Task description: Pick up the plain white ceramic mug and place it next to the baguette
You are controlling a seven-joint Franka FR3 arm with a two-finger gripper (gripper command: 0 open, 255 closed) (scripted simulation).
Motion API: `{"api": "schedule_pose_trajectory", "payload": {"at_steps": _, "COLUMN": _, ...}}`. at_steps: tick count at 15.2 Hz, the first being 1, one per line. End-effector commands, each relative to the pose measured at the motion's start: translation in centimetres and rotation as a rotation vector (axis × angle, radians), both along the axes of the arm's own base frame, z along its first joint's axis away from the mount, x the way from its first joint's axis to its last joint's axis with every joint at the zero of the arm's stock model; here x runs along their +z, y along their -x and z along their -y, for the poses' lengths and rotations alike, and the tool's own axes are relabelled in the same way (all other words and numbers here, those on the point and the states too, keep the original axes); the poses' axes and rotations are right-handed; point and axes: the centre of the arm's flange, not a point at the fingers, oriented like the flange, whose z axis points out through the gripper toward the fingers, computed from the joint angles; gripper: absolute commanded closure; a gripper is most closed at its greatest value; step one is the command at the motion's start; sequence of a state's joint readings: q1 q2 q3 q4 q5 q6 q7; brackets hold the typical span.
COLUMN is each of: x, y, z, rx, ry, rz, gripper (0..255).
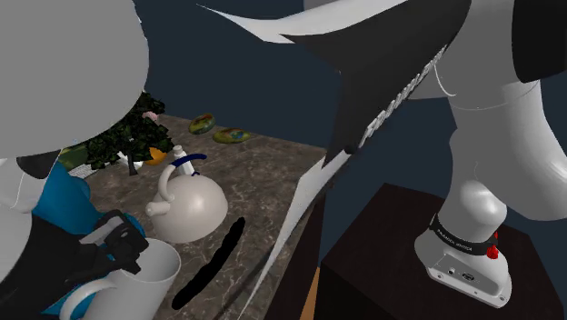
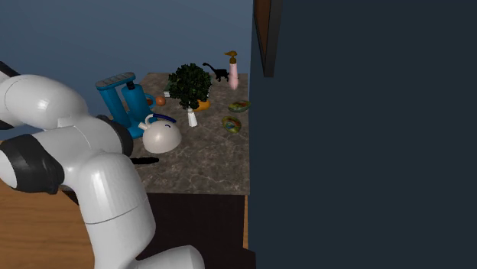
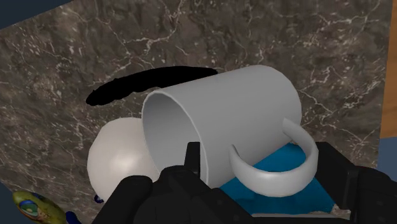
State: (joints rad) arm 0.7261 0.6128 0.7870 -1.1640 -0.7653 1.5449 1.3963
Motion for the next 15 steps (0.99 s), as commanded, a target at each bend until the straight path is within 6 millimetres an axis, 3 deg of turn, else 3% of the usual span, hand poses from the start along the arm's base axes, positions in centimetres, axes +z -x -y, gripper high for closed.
{"api": "schedule_pose_trajectory", "payload": {"at_steps": 1, "x": -1.0, "y": -0.1, "z": 0.1, "rx": 0.0, "ry": -0.001, "rz": 0.0, "gripper": 255}}
{"api": "schedule_pose_trajectory", "payload": {"at_steps": 15, "x": -8.4, "y": -0.1, "z": 0.1, "rx": 0.0, "ry": -0.001, "rz": 0.0, "gripper": 255}}
